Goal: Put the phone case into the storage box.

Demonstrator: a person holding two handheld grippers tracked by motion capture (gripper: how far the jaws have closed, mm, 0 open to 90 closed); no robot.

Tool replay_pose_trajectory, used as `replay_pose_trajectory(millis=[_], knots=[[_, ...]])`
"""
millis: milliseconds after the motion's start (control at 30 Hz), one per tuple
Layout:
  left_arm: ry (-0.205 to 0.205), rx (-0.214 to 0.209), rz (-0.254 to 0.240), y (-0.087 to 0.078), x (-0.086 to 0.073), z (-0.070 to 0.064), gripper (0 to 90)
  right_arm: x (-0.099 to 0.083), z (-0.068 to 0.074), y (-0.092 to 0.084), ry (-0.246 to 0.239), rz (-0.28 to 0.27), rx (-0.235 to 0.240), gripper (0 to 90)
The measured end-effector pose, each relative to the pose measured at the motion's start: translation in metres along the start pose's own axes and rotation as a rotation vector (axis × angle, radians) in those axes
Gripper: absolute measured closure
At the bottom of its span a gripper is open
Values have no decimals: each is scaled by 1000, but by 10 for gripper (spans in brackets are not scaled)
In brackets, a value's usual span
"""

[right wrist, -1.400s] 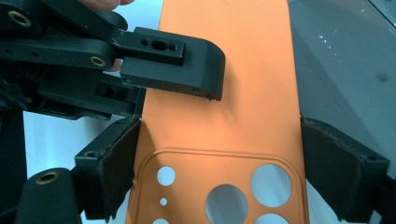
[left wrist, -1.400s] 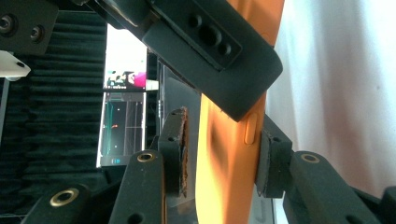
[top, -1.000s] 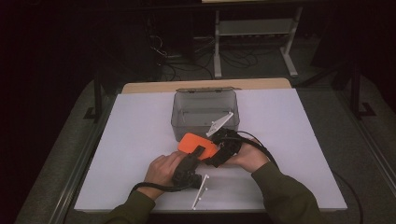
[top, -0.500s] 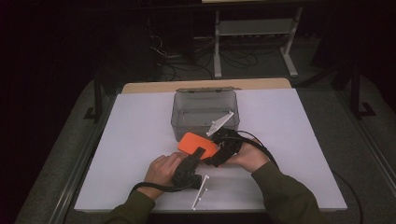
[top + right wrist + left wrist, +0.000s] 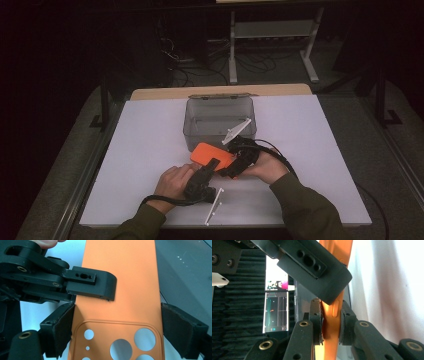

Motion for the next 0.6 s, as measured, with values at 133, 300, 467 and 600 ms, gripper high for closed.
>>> replay_pose_trajectory(millis=[133, 300, 467, 600], knots=[[3, -2, -1, 0, 0, 0, 773, 0, -2, 0, 8, -2, 14, 146], [3, -8, -3, -1, 0, 0, 783, -1, -4, 1, 29, 1, 45, 144], [1, -21, -3, -2, -1, 2, 788, -1, -6, 1, 46, -11, 68, 139], [-2, -27, -11, -2, 0, 1, 790, -3, -7, 1, 53, -9, 82, 138]])
Point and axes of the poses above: each handheld gripper's, and its own axes: y roughly forward along the jaws, x roughly out of its top, z roughly to its left, the point moved 2 cm from there along y, roughly forward along the jaws, and after that the axes turned 3 degrees about -x, right-handed, at the moved point
